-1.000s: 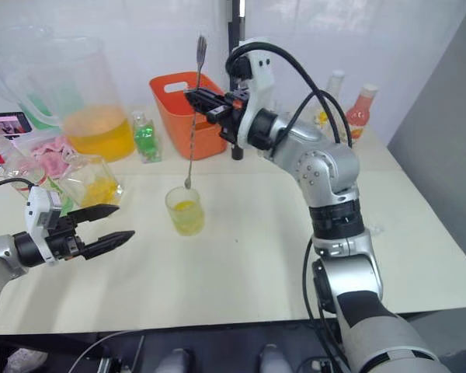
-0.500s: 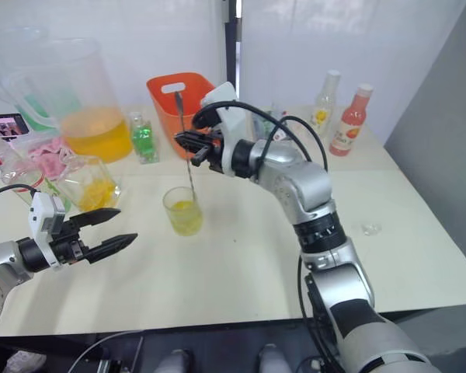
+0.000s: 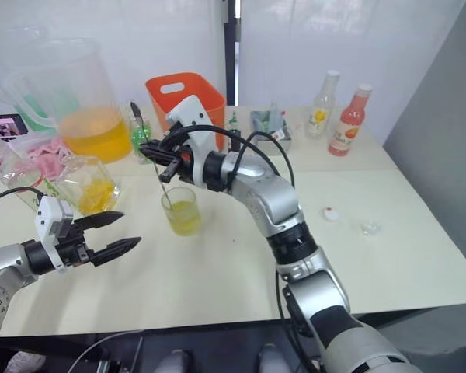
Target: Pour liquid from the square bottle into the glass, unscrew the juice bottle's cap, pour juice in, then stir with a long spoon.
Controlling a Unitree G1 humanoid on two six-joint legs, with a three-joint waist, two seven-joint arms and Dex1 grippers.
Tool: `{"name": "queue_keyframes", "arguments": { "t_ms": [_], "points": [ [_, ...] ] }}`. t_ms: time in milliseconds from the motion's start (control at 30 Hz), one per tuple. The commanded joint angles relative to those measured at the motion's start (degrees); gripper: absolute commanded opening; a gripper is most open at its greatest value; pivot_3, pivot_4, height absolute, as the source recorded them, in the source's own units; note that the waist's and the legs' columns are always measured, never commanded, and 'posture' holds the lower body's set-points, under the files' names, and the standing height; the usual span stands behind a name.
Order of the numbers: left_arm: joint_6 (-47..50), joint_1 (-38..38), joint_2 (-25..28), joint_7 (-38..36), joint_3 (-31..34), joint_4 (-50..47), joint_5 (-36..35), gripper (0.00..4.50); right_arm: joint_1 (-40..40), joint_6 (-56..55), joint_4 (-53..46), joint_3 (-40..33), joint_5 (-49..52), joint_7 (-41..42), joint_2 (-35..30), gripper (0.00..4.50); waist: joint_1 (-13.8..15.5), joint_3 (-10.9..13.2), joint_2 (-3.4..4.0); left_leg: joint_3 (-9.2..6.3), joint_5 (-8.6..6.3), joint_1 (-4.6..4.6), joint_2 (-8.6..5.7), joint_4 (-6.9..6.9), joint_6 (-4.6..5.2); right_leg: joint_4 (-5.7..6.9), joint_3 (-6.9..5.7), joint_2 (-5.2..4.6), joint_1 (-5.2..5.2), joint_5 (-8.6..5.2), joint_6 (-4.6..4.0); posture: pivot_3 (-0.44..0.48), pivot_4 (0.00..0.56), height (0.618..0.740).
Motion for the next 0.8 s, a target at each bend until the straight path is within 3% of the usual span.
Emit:
{"name": "queue_keyframes", "arguments": {
  "t_ms": [33,200,567,800],
  "points": [
    [-1.3,0.0,0.3,-0.1,0.1,-1.1,0.3,4.48,-0.8,3.9,-4.3,-0.4,1.7,2.1,-1.6,0.00,0.0,0.0,0.00,0.00,0.00,0.00,0.00,0.01,0.00,0.00,0.00,0.00,0.00,0.00,0.00,0.000,0.150,0.703],
    [-1.7,-0.3,0.1,-0.2,-0.6,-0.6,0.9,4.48,-2.2,4.9,-5.0,1.8,-2.2,3.8,-5.6,0.00,0.0,0.0,0.00,0.00,0.00,0.00,0.00,0.02,0.00,0.00,0.00,0.00,0.00,0.00,0.00,0.000,0.150,0.703],
    [-2.2,0.3,-1.0,-0.3,-1.9,-0.8,0.9,4.48,-4.4,2.1,-3.3,0.5,-4.8,2.8,-5.5,0.00,0.0,0.0,0.00,0.00,0.00,0.02,0.01,0.01,0.00,0.02,0.00,0.02,0.00,0.00,-0.01,0.000,0.150,0.703],
    [-2.4,0.5,-0.7,-0.6,-0.9,-0.5,0.6,4.48,-1.0,0.3,-4.2,-1.1,-2.8,0.5,0.2,0.00,0.0,0.0,-0.01,0.00,0.00,0.02,0.01,0.02,0.00,0.03,0.00,0.02,0.01,0.00,0.00,0.000,0.150,0.703]
  ]
}}
